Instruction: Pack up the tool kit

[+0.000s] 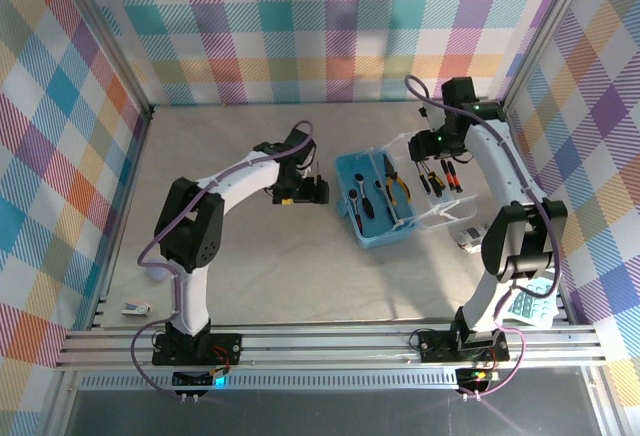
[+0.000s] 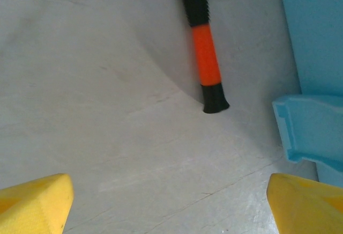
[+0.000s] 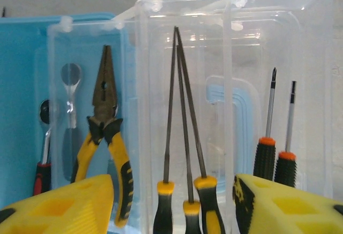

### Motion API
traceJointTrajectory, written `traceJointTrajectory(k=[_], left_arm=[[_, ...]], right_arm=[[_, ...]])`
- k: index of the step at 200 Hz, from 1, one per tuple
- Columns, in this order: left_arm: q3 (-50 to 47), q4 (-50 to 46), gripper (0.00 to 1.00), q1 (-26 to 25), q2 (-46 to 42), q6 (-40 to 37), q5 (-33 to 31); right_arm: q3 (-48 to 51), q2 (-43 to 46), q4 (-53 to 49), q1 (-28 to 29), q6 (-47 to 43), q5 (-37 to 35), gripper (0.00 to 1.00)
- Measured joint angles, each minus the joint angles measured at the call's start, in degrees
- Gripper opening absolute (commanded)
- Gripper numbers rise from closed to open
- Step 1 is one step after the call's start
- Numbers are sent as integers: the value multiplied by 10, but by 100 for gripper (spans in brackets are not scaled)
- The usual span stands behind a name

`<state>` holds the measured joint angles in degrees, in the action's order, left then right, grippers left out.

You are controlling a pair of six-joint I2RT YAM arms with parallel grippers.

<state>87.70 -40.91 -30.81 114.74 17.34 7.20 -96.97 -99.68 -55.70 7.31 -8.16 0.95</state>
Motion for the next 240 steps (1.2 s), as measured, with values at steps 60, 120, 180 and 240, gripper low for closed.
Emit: traceJointTrajectory(k=[60,120,180,240], left_arm=[[35,23,88,-12,64,15,0],[143,-14,71,-13,138,43,-69],[182,-69,35,-14,163,47,-125],[144,-44,0,-17,141,31,-159]], right_arm=[[10,107,-8,19,19,28,67],[18,108,-12,22,34,39,66],[19,108,-12,25,40,47,66],[19,109,-12,25,47,60,65]])
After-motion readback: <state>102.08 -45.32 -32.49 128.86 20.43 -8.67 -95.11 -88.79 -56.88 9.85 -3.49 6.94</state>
